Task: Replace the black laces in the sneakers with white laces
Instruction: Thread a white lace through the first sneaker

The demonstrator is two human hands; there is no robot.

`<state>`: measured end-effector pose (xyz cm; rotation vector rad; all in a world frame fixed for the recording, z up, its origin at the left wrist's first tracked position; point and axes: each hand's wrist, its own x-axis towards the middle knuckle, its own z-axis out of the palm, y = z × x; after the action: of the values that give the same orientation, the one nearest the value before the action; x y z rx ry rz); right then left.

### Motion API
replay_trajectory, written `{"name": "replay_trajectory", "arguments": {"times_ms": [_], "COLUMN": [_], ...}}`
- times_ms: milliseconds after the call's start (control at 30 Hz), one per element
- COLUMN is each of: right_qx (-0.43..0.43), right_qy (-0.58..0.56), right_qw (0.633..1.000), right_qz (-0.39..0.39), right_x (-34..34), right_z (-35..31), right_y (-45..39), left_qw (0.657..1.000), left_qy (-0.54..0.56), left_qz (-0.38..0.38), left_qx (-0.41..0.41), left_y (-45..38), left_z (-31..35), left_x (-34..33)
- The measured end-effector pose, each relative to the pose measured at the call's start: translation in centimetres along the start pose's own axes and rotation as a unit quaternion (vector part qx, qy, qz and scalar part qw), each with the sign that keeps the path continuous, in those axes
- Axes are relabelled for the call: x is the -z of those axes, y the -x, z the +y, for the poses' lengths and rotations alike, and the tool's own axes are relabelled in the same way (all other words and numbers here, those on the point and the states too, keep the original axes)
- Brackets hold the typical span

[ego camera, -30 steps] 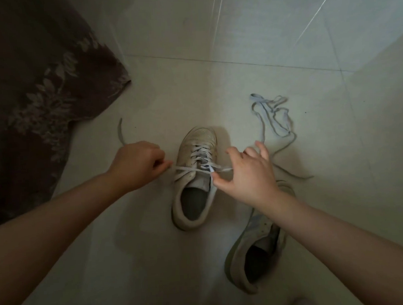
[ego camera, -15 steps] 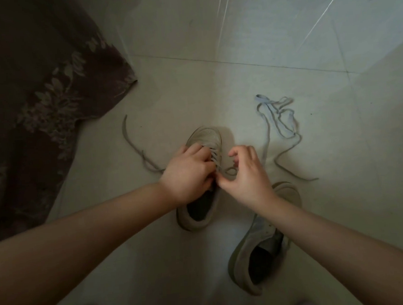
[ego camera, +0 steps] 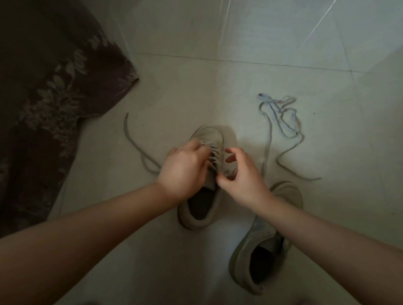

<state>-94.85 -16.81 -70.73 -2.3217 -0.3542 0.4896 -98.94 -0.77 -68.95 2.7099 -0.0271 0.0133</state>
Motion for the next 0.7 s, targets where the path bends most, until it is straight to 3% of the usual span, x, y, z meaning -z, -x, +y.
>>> {"name": "replay_trajectory", "arguments": {"times_ms": [100, 200, 300, 367, 433, 500, 633, 700], "right_qx": [-0.019, -0.025, -0.021, -0.023, -0.028, -0.024, -0.017, 0.063], "right_qy": [-0.008, -0.012, -0.009, -0.007, -0.002, -0.001, 0.006, 0.038], "right_qw": [1.0, 1.0, 1.0, 1.0, 0.999, 0.999, 1.0, 0.997], "right_qz": [0.012, 0.008, -0.01, -0.019, -0.029, -0.024, -0.005, -0.007], "right_x": [0.1, 0.1, 0.0, 0.0, 0.1, 0.2, 0.7, 1.3], "right_z": [0.4, 0.6, 0.5, 0.6, 0.8, 0.8, 0.7, 0.5], "right_y": [0.0, -0.2, -0.3, -0.2, -0.1, -0.2, -0.5, -0.4], "left_qw": [0.995, 0.989, 0.997, 0.997, 0.977, 0.96, 0.974, 0.979], "left_qy": [-0.051, -0.082, -0.042, 0.058, 0.195, 0.263, 0.228, 0.196], "left_qz": [0.042, 0.002, -0.018, 0.002, 0.031, 0.061, 0.009, -0.041], "left_qx": [0.075, 0.122, 0.058, 0.049, 0.078, 0.078, 0.012, -0.026], "left_y": [-0.1, 0.3, 0.9, 0.9, 0.8, 1.1, 2.5, 3.6], "left_z": [-2.3, -4.2, -4.2, -3.6, -3.2, -2.7, -2.4, -2.1], "left_x": [0.9, 0.7, -0.3, 0.0, 0.6, 1.2, 0.6, -0.4]}}
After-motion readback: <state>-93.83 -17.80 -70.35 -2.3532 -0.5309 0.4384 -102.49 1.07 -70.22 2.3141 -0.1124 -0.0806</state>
